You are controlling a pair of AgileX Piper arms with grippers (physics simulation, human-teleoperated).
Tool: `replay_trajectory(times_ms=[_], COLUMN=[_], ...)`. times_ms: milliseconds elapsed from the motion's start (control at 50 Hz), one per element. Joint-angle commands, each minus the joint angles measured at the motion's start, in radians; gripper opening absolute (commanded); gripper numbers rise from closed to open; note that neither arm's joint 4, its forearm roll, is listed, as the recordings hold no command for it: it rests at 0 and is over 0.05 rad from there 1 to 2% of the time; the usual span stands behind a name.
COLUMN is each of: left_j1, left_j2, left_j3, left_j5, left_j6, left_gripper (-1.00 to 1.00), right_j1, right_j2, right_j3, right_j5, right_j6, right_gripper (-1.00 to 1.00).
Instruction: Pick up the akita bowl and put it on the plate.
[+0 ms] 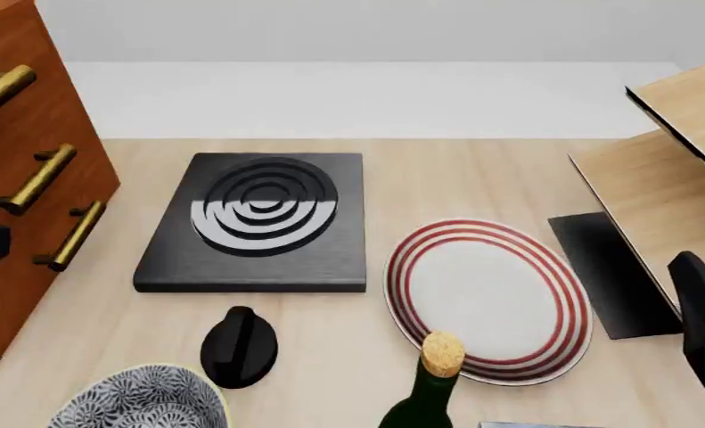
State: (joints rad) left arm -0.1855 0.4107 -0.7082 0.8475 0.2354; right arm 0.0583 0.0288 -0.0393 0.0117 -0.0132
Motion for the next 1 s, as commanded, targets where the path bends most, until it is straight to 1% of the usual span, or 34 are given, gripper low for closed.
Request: replay_trajectory(times_ms=[20,40,100,120,140,180,220,240,300,320,440,460,500,520,540,560,600,660,680,700,740,820,840,860,880,920,960,1000], left_j1=[0.007,-0.012,-0.011,-0.017,-0.021,-0.032,-0.029,-0.039,-0.023,-0.032,-0.031,-0.051,-0.031,-0.041,-0.034,-0.048,-0.037,-0.058,-0.068,-0.063,-0.067,-0.081,-0.097,-0.087,-0.096,-0.096,-0.104,-0.099], left_j2=[0.05,0.027,0.007,0.006,0.001,-0.003,-0.016,-0.021,-0.033,-0.025,-0.032,-0.017,-0.031,-0.02,-0.024,-0.016,-0.027,-0.015,-0.006,-0.007,0.005,0.016,0.028,0.028,0.04,0.051,0.069,0.08], left_j3=[-0.089,-0.035,-0.018,-0.017,0.002,0.013,0.037,0.087,0.117,0.121,0.201,0.21,0.224,0.238,0.244,0.254,0.258,0.262,0.275,0.286,0.312,0.32,0.329,0.345,0.357,0.374,0.391,0.408], left_j5=[0.239,0.29,0.307,0.312,0.318,0.321,0.324,0.313,0.297,0.291,0.253,0.24,0.237,0.226,0.222,0.213,0.214,0.198,0.184,0.173,0.146,0.12,0.108,0.094,0.081,0.055,0.025,-0.003], left_j6=[0.085,0.047,0.067,0.047,0.067,0.051,0.067,0.041,0.059,0.038,0.036,-0.005,0.034,0.012,0.024,0.006,0.032,0.002,-0.012,-0.004,-0.01,-0.037,-0.061,-0.049,-0.066,-0.069,-0.087,-0.086], left_gripper=[1.0,1.0,1.0,1.0,1.0,1.0,1.0,1.0,1.0,1.0,1.0,1.0,1.0,1.0,1.0,1.0,1.0,1.0,1.0,1.0,1.0,1.0,1.0,1.0,1.0,1.0,1.0,1.0], right_j1=[0.005,0.006,0.006,0.007,0.005,0.004,0.004,-0.006,-0.008,-0.01,-0.014,-0.014,-0.014,-0.014,-0.014,-0.015,-0.015,-0.016,-0.016,-0.017,-0.017,-0.017,-0.017,-0.017,-0.016,-0.017,-0.015,-0.013], right_j2=[-0.022,-0.024,-0.026,-0.027,-0.027,-0.022,-0.024,-0.027,-0.027,-0.027,-0.027,-0.027,-0.027,-0.027,-0.027,-0.027,-0.027,-0.027,-0.028,-0.028,-0.028,-0.028,-0.028,-0.028,-0.028,-0.028,-0.028,-0.027], right_j3=[-0.029,-0.035,-0.043,-0.045,-0.046,-0.046,-0.047,-0.051,-0.053,-0.054,-0.053,-0.052,-0.051,-0.049,-0.049,-0.048,-0.049,-0.053,-0.054,-0.055,-0.053,-0.049,-0.048,-0.049,-0.05,-0.051,-0.048,-0.043], right_j5=[0.041,0.048,0.058,0.06,0.061,0.059,0.064,0.074,0.078,0.078,0.077,0.077,0.076,0.075,0.075,0.074,0.075,0.077,0.079,0.079,0.079,0.077,0.077,0.078,0.079,0.079,0.076,0.072], right_j6=[-0.006,-0.025,-0.032,-0.032,-0.034,-0.036,-0.04,-0.045,-0.05,-0.052,-0.055,-0.055,-0.055,-0.055,-0.054,-0.054,-0.053,-0.053,-0.052,-0.054,-0.055,-0.059,-0.061,-0.063,-0.064,-0.065,-0.064,-0.063], right_gripper=[1.0,1.0,1.0,1.0,1.0,1.0,1.0,1.0,1.0,1.0,1.0,1.0,1.0,1.0,1.0,1.0,1.0,1.0,1.0,1.0,1.0,1.0,1.0,1.0,1.0,1.0,1.0,1.0])
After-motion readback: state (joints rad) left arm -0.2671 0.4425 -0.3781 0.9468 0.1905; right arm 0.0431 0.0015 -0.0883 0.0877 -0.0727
